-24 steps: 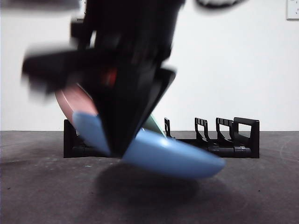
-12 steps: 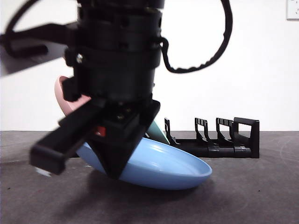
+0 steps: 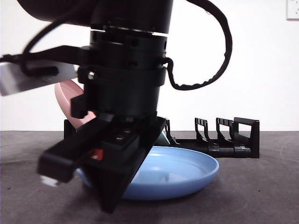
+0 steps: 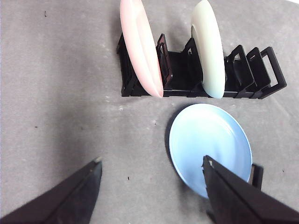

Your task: Place the plate

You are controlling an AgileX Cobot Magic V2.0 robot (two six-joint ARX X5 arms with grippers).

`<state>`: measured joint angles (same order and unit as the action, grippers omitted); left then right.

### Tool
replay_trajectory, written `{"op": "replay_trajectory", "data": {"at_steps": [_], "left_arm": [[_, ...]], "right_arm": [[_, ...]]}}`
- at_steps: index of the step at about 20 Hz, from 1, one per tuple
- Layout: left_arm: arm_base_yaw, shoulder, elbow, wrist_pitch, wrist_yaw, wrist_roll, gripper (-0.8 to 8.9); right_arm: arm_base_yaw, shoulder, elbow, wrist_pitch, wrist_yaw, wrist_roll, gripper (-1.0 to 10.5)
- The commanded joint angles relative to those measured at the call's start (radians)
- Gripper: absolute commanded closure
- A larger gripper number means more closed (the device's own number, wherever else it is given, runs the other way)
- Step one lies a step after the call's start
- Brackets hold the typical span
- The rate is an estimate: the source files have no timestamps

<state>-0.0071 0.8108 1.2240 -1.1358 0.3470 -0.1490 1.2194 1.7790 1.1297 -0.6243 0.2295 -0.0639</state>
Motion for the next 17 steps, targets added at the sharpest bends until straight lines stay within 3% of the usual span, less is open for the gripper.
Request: {"op": "replay_trajectory", "data": {"at_steps": [1,4,6,9,11,15,17], "left_arm": [[-0.001,0.005,0.024,0.007,0.006,0.010,4.69],[-0.001,0.005,0.024,0.007,0.006,0.010,4.69],[-0.001,0.005,0.024,0.007,0.006,0.010,4.69],[-0.001,0.006,0.024,0.010,0.006,0.010,4.69],[-0.001,0.006,0.024,0.016,0.006,0.010,4.69],[-0.001,0.007,0.024,0.045,0.006,0.010,4.69],[-0.001,0.016,0.024,0.074,0.006,0.010,4.69]], "right_arm": [[0.027,-0.005,0.032,0.002,-0.102,-0.007,7.2],[0.029,-0.071,0.068,0.003,-0.197,0.000,6.7],[0.016,-0.138,0.080,0.019,-0.152,-0.002,6.7],[-0.040,-0.253,0.084,-0.014,0.030,-0.026,6.7],[-0.095,-0.308,0.084,-0.048,0.095,-0.033,6.7],[-0.251,-0.408,0.084,-0.109,0.110,-0.054,6.7],[-0.395,-0.481,0.084,-0.122,0.057,-0.059,6.7]]}}
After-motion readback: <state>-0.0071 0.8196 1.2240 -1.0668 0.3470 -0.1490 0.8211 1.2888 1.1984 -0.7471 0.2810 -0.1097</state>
